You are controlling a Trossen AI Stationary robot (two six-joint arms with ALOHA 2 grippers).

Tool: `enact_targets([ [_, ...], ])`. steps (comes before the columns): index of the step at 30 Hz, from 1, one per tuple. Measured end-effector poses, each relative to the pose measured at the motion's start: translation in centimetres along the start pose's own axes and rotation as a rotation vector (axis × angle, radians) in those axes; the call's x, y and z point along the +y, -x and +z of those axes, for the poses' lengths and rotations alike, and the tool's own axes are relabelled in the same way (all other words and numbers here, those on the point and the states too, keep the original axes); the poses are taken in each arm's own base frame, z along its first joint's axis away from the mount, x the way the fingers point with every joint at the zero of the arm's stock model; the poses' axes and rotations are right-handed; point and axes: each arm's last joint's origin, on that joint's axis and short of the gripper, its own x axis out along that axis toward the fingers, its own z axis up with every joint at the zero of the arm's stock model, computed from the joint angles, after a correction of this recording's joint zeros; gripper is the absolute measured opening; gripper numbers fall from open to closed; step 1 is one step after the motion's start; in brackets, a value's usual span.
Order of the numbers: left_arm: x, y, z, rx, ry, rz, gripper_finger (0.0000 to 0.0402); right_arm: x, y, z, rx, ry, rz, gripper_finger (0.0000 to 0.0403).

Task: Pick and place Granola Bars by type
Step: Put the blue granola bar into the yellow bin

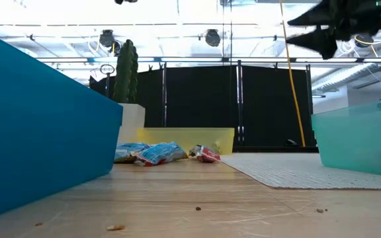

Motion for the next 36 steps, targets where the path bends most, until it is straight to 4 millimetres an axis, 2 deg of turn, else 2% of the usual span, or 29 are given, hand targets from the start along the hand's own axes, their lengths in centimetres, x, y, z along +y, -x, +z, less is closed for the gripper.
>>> enact_targets([
  [6,1.2,0.1,-0.2,0.007,0.005,0.051,0.0017,-0.4,0.0,-2.4,0.043,-0.036,-0.072,0.0251],
  [13,2.1,0.5,0.0,-0.027,0.018,0.053,0.0017,-0.9,0.1,-4.7,0.005,-0.082,-0.109,0.0251],
  [19,2.3,0.6,0.0,-0.036,0.026,0.047,0.0017,-1.1,0.5,-6.2,-0.052,-0.127,-0.065,0.0251],
  [27,2.4,0.4,-0.1,-0.03,0.015,0.046,0.0017,-1.4,1.1,-5.9,-0.127,-0.155,-0.144,0.0251],
  [32,3.5,-1.3,-0.7,0.024,0.033,0.067,0.0017,-1.7,1.4,-5.5,-0.174,-0.164,-0.21,0.0251],
  [36,4.9,-2.6,-1.5,0.069,0.145,0.144,0.0017,-1.9,1.7,-5.4,-0.181,-0.177,-0.221,0.0251],
])
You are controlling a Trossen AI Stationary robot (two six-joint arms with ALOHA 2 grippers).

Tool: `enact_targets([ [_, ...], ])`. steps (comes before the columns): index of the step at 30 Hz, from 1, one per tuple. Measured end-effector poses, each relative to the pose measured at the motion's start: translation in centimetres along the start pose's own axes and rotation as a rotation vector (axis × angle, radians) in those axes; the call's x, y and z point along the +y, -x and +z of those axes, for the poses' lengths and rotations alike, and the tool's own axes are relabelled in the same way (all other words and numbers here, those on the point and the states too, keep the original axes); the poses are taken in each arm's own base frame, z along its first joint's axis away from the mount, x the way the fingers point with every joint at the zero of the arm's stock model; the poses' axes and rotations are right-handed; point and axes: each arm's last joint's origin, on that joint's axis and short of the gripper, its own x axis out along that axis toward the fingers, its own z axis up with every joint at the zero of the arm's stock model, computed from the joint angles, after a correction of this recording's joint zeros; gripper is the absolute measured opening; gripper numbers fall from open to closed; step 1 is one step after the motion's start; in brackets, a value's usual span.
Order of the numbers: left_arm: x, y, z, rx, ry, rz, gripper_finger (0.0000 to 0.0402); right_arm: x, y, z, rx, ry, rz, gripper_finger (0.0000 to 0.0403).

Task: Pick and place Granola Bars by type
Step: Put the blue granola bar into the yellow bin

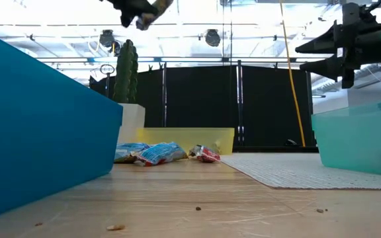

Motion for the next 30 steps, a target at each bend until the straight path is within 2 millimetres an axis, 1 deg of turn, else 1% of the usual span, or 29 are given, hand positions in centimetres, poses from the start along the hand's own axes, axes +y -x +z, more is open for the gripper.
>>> enact_targets([
  [3,1.0,-0.9,-0.3,0.025,0.1,0.087,0.0017,0.0,0.1,0.0,0.008,0.005,0.015,0.0251],
  [7,2.5,-1.8,-0.4,0.008,0.224,0.18,0.0017,0.0,0.1,0.0,0.009,0.002,0.024,0.0251],
  [12,4.4,-3.7,-0.8,-0.021,0.415,0.247,0.0017,0.0,0.0,0.0,0.008,0.0,0.024,0.0251],
  [16,5.4,-5.6,-1.4,-0.023,0.52,0.292,0.0017,0.0,0.0,0.0,0.008,0.0,0.024,0.0251],
  [24,6.2,-8.4,-2.5,-0.026,0.631,0.442,0.0017,0.0,0.0,0.0,0.008,0.0,0.024,0.0251],
  [30,5.5,-9.8,-2.6,-0.084,0.673,0.536,0.0017,0.0,0.0,0.0,0.008,0.0,0.024,0.0251],
])
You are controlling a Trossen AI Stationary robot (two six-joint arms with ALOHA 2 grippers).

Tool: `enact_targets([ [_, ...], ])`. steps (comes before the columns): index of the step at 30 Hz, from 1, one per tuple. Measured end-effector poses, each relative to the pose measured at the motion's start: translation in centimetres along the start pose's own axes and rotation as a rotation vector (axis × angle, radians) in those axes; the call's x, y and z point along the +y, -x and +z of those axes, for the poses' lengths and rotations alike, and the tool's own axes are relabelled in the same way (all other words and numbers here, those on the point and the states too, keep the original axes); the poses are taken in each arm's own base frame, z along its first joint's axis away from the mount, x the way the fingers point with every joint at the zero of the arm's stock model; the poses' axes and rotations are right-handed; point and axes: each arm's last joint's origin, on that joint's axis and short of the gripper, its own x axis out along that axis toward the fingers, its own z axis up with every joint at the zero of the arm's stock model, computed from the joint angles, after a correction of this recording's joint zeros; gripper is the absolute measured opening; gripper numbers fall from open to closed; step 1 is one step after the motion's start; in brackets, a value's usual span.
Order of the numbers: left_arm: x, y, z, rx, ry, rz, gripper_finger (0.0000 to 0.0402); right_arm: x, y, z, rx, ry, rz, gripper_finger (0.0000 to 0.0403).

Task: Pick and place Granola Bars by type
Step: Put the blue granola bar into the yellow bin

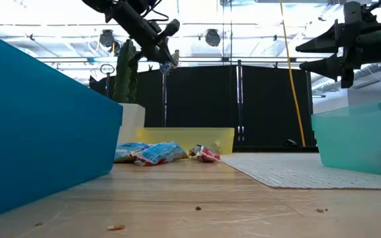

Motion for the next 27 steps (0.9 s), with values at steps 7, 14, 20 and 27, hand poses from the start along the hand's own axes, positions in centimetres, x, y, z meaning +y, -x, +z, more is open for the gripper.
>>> enact_targets([
  [7,-1.4,0.5,-0.9,-0.099,0.015,0.1,0.0016,0.0,0.0,0.0,0.0,0.0,0.0,0.0251],
  [14,-2.4,0.2,-1.8,-0.143,0.047,0.141,0.0016,0.0,0.0,0.0,0.0,0.0,0.0,0.0251],
  [20,-3.3,-1.2,-3.5,-0.121,0.056,0.142,0.0016,0.0,0.0,0.0,-0.001,-0.001,0.0,0.0251],
  [27,-4.5,-3.8,-4.3,-0.096,0.042,0.155,0.0016,0.0,0.0,0.0,-0.002,-0.002,0.001,0.0251],
])
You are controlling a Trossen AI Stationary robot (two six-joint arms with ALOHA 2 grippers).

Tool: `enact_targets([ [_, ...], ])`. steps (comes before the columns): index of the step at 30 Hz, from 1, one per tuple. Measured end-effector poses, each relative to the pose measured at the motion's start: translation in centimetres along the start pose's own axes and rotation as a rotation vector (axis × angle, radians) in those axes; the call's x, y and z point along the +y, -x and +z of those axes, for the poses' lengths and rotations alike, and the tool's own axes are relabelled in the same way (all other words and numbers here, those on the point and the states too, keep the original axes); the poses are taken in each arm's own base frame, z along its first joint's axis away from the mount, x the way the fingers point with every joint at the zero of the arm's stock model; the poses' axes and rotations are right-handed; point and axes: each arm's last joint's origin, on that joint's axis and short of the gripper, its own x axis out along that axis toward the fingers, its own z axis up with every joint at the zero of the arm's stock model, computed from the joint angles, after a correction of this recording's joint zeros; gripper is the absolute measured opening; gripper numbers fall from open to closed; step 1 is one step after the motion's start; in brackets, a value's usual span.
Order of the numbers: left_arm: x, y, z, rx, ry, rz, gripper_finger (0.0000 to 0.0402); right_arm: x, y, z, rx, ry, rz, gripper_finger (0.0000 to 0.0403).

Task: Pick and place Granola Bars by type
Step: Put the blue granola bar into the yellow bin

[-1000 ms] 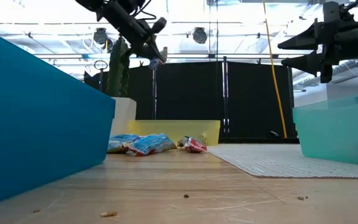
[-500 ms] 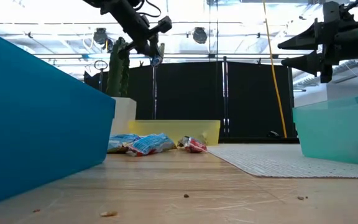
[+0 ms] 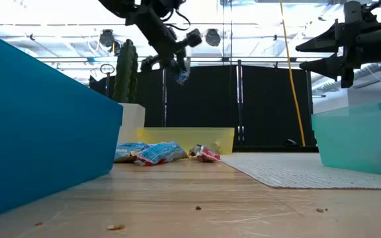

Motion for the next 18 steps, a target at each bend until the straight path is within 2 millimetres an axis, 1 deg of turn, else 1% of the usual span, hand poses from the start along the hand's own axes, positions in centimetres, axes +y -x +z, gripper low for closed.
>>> enact_targets([
  [6,-2.0,-3.1,0.8,0.021,-0.022,0.027,0.0016,0.0,0.0,0.0,0.0,0.0,0.0,0.0251],
  [9,-2.1,-5.0,0.6,0.082,0.004,0.063,0.0016,0.0,0.0,0.0,0.0,0.0,0.0,0.0251],
  [13,-1.1,-7.3,0.1,0.205,0.046,0.109,0.0016,0.0,0.0,0.0,0.001,0.002,-0.001,0.0251],
  [16,-0.2,-8.4,-0.4,0.272,0.051,0.122,0.0016,0.0,0.0,0.0,0.001,0.002,0.0,0.0251],
  [18,0.3,-8.7,-0.7,0.309,0.061,0.135,0.0016,0.0,0.0,0.0,0.001,0.001,0.0,0.0251],
])
